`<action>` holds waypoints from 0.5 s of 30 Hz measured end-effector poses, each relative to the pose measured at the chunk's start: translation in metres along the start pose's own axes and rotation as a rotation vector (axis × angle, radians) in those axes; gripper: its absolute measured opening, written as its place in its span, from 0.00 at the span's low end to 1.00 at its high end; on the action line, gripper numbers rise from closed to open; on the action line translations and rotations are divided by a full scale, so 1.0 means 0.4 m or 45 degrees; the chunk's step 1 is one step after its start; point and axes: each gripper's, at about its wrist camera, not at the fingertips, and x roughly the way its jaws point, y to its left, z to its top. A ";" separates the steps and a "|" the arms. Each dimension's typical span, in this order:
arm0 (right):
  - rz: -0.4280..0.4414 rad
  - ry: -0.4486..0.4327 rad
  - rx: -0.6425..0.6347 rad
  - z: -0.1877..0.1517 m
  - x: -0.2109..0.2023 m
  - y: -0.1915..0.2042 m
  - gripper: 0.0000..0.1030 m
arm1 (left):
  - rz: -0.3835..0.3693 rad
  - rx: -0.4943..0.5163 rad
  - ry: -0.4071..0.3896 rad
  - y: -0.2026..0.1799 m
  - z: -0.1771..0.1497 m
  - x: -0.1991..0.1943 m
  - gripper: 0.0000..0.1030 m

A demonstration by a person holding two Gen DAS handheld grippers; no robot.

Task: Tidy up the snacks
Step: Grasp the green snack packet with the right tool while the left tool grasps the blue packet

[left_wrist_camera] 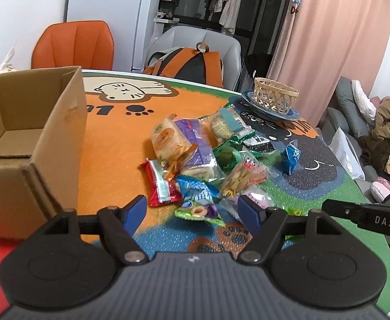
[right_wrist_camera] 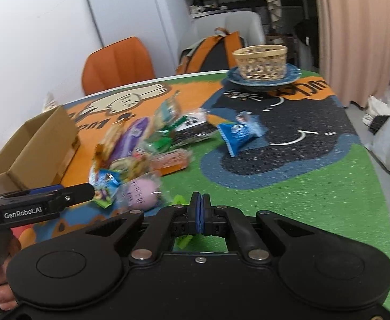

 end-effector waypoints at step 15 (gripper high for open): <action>0.016 0.077 -0.114 -0.031 0.049 0.033 0.73 | 0.041 0.008 0.044 -0.020 -0.004 0.090 0.44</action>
